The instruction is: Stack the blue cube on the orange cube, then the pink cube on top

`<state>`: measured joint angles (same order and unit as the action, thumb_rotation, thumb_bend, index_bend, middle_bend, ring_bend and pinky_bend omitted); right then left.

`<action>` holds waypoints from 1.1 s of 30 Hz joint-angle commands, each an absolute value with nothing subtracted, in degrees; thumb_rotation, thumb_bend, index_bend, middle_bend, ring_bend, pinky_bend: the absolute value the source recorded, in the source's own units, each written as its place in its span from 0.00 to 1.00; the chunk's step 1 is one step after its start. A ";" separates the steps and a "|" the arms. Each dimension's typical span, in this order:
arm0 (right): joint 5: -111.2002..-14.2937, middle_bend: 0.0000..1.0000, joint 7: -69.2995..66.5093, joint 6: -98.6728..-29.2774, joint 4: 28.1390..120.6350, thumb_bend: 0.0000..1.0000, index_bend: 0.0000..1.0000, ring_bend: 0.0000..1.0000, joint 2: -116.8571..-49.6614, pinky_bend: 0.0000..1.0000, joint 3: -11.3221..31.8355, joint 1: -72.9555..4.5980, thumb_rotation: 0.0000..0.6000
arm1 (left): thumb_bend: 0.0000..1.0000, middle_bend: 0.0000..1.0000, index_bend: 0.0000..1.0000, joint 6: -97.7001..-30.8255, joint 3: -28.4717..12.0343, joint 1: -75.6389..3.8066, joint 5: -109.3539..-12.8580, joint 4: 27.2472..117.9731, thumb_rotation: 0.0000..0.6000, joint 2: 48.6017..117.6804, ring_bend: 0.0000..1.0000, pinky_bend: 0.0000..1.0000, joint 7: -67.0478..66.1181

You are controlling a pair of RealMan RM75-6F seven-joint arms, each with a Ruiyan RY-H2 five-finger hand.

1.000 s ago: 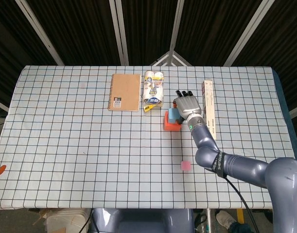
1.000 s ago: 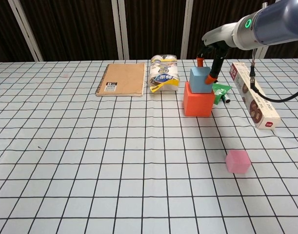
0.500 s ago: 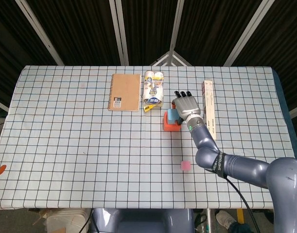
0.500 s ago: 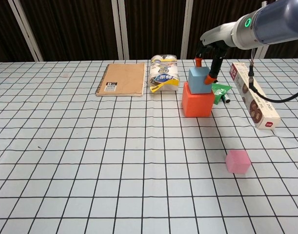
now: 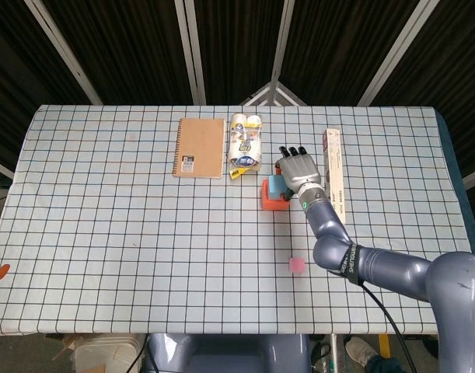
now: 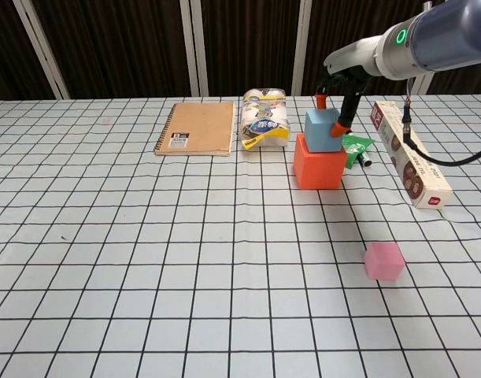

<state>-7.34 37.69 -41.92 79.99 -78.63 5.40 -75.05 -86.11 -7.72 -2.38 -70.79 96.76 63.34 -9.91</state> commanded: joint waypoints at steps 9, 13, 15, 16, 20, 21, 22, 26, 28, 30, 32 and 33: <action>-8.69 0.00 36.62 -42.21 79.35 0.31 0.37 0.00 -79.03 0.00 5.71 -74.62 1.00 | 0.13 0.00 0.07 -86.10 -7.77 -2.39 -70.58 96.81 1.00 63.37 0.00 0.00 -10.09; -8.97 0.00 36.37 -42.26 79.33 0.31 0.37 0.00 -79.04 0.00 5.71 -74.44 1.00 | 0.13 0.00 0.07 -86.04 -7.75 -2.42 -70.56 96.79 1.00 63.39 0.00 0.00 -10.16; -9.04 0.00 36.39 -42.15 79.35 0.31 0.37 0.00 -79.05 0.00 5.59 -74.39 1.00 | 0.13 0.00 0.07 -86.00 -7.73 -2.44 -70.57 96.82 1.00 63.40 0.00 0.00 -10.22; -9.06 0.00 36.46 -42.02 79.41 0.31 0.36 0.00 -79.02 0.00 5.51 -74.40 1.00 | 0.13 0.00 0.07 -86.02 -7.73 -2.44 -70.56 96.84 1.00 63.40 0.00 0.00 -10.22; -8.70 0.00 37.32 -41.19 80.03 0.31 0.30 0.00 -78.41 0.00 4.79 -74.77 1.00 | 0.13 0.00 0.07 -86.12 -7.77 -2.39 -70.54 96.84 1.00 63.39 0.00 0.00 -10.16; -8.43 0.00 37.68 -40.94 80.25 0.31 0.29 0.00 -78.18 0.00 4.53 -74.98 1.00 | 0.13 0.00 0.07 -86.11 -7.78 -2.38 -70.49 96.85 1.00 63.39 0.00 0.00 -10.15; -8.09 0.00 37.93 -40.72 80.52 0.30 0.28 0.00 -77.95 0.00 4.35 -75.18 1.00 | 0.13 0.00 0.07 -86.09 -7.78 -2.39 -70.46 96.86 1.00 63.39 0.00 0.00 -10.16; -7.26 0.00 38.23 -40.54 81.27 0.30 0.24 0.00 -77.46 0.00 4.00 -75.73 1.00 | 0.13 0.00 0.07 -86.03 -7.75 -2.43 -70.50 96.86 1.00 63.41 0.00 0.00 -10.21; -7.11 0.00 38.22 -40.71 81.55 0.28 0.21 0.00 -77.36 0.00 3.92 -75.90 1.00 | 0.13 0.00 0.07 -86.06 -7.72 -2.43 -70.60 96.85 1.00 63.42 0.00 0.00 -10.20; -7.06 0.00 38.19 -40.82 81.82 0.27 0.19 0.00 -77.25 0.00 3.84 -76.00 1.00 | 0.13 0.00 0.07 -86.11 -7.71 -2.42 -70.67 96.86 1.00 63.41 0.00 0.00 -10.19; -6.75 0.00 38.37 -40.80 82.28 0.26 0.17 0.00 -76.98 0.00 3.57 -76.19 1.00 | 0.13 0.00 0.07 -86.12 -7.70 -2.39 -70.67 96.84 1.00 63.41 0.00 0.00 -10.15; -6.55 0.00 38.49 -40.76 82.56 0.26 0.16 0.00 -76.79 0.00 3.42 -76.32 1.00 | 0.13 0.00 0.07 -86.11 -7.72 -2.39 -70.63 96.82 1.00 63.40 0.00 0.00 -10.12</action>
<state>-6.70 38.38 -40.79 82.39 -76.94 3.55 -76.21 -86.11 -7.71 -2.39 -70.63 96.82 63.40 -10.12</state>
